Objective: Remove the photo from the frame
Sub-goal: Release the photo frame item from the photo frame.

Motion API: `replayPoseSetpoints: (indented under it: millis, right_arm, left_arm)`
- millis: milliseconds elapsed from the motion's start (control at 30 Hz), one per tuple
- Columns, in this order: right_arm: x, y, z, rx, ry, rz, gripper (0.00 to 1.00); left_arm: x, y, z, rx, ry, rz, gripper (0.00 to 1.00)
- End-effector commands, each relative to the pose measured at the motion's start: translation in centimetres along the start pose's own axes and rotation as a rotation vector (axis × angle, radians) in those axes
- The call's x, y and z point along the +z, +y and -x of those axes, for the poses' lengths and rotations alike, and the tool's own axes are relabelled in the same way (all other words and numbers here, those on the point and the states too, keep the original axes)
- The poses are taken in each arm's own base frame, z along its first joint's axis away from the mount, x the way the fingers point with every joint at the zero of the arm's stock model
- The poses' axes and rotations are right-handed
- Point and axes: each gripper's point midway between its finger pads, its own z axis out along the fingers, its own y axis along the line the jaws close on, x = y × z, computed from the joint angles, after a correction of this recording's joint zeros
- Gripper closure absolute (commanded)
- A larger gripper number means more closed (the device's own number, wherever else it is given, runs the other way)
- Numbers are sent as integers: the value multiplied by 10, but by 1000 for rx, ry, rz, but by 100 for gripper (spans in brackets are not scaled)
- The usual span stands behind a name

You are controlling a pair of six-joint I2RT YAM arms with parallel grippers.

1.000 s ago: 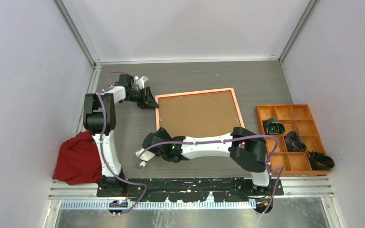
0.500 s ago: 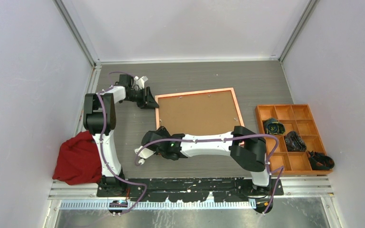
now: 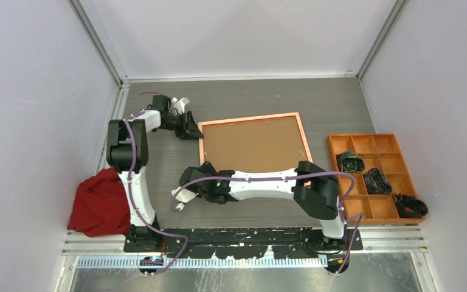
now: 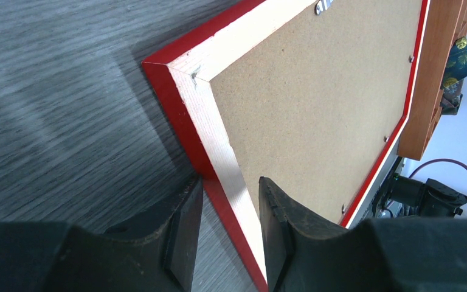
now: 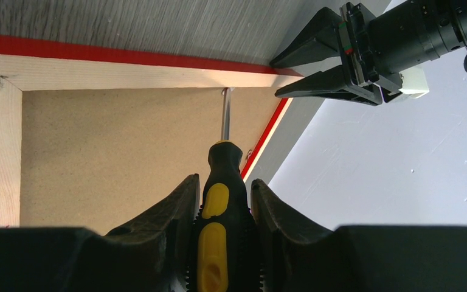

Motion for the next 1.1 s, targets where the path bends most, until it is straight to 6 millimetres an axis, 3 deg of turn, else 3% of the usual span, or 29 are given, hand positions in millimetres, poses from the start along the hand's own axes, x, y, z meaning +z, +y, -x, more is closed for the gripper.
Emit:
replayPoseSetpoints:
  millis: [0,1067]
  right_arm:
    - [-1,-5,5,20,-8,10,99]
    - [2,-12,11,66,-13,-7,99]
  left_arm:
    - [5,8,-7,-22,31,16,59]
    - [4,8,-7,-26,27,16,59]
